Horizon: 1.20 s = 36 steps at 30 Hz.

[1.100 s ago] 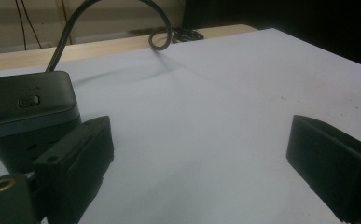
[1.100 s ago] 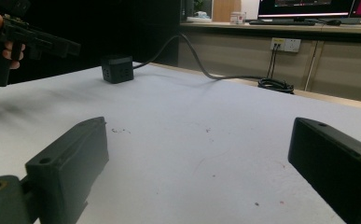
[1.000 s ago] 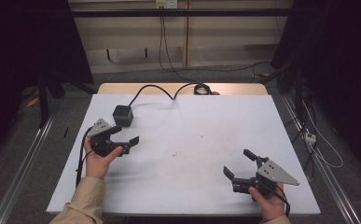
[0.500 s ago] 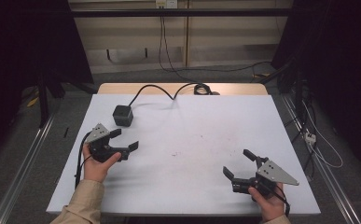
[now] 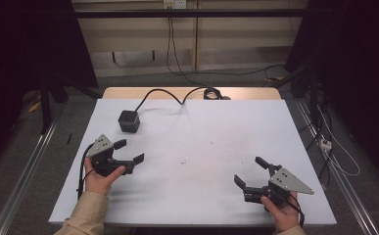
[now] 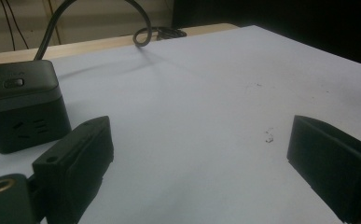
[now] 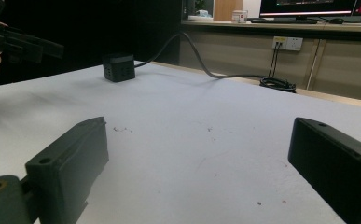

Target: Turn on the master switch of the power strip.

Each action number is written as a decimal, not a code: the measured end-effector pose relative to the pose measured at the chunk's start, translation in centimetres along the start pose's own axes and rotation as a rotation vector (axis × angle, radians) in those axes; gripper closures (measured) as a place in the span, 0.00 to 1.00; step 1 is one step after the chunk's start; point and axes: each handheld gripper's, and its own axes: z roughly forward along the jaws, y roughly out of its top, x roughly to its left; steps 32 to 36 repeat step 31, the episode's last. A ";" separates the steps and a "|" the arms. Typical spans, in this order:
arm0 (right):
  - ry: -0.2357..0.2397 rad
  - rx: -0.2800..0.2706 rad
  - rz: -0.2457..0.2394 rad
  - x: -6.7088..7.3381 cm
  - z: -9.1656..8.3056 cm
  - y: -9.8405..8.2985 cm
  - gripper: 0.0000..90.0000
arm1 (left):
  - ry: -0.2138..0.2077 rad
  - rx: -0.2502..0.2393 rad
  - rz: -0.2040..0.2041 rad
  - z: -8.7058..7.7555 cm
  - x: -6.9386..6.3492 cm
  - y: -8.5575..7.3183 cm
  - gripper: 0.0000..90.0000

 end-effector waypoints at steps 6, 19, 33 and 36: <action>0.000 0.003 0.001 0.0 -0.1 0.0 0.05 | 0.006 0.002 0.000 -0.5 -0.1 -0.4 0.07; -0.001 0.000 0.001 -0.1 -0.1 0.0 0.05 | 0.002 0.013 0.007 -1.4 -0.6 -1.4 0.07; -0.001 0.000 -0.001 -0.1 0.0 0.0 0.05 | 0.021 0.021 0.002 -2.1 -0.7 -2.2 0.07; -0.001 0.000 -0.001 -0.1 0.0 0.0 0.05 | 0.021 0.021 0.002 -2.1 -0.7 -2.2 0.07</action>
